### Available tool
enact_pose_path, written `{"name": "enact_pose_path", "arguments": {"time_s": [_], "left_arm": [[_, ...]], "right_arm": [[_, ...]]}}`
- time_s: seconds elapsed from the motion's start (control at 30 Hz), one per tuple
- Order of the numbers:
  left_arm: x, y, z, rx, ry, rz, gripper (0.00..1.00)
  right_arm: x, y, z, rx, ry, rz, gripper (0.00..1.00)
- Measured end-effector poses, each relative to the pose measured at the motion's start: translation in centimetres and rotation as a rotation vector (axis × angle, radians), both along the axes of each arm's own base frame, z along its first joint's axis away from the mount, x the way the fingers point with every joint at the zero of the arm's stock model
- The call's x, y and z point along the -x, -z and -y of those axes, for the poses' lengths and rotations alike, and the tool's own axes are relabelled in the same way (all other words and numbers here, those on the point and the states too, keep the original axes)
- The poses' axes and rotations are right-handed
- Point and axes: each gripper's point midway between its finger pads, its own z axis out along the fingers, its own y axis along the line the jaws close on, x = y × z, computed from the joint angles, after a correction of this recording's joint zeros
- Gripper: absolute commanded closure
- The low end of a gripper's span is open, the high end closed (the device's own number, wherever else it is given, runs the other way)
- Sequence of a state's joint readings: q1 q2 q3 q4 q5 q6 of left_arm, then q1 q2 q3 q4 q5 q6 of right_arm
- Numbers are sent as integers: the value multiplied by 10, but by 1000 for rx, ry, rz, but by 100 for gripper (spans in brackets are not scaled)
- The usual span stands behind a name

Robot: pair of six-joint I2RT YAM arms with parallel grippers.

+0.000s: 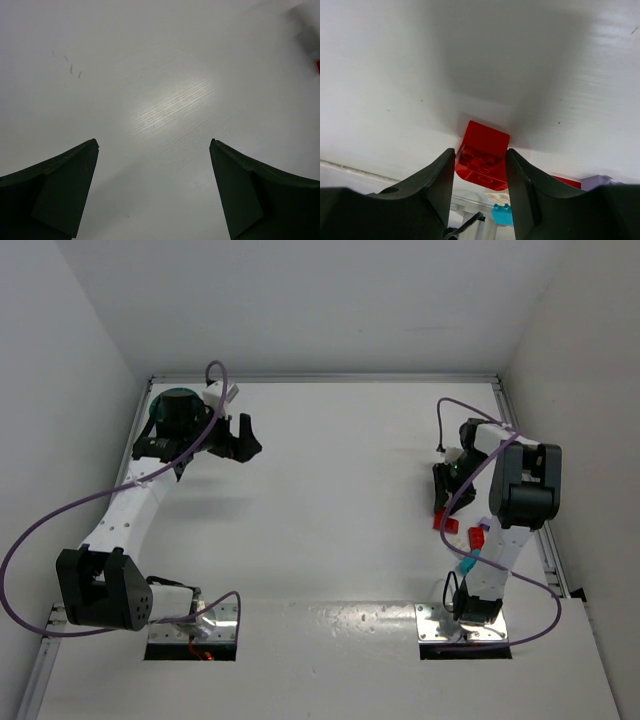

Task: Sort the legos into containers by color

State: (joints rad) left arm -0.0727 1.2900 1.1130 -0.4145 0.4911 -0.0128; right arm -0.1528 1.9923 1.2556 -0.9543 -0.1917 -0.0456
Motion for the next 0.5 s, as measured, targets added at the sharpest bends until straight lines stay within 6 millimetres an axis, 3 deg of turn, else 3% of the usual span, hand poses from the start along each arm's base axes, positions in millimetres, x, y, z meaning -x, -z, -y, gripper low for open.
{"name": "enact_pose_path", "arguments": {"time_s": [0.2,0.5], "left_arm": [[-1,-1,-1,-2,-3,7,0],[2,7,-1,-4,-7,5,0]], "right_arm": [[10,7,1,25,7,-31,54],[8,7,-3,29,-5,-26,88]]}}
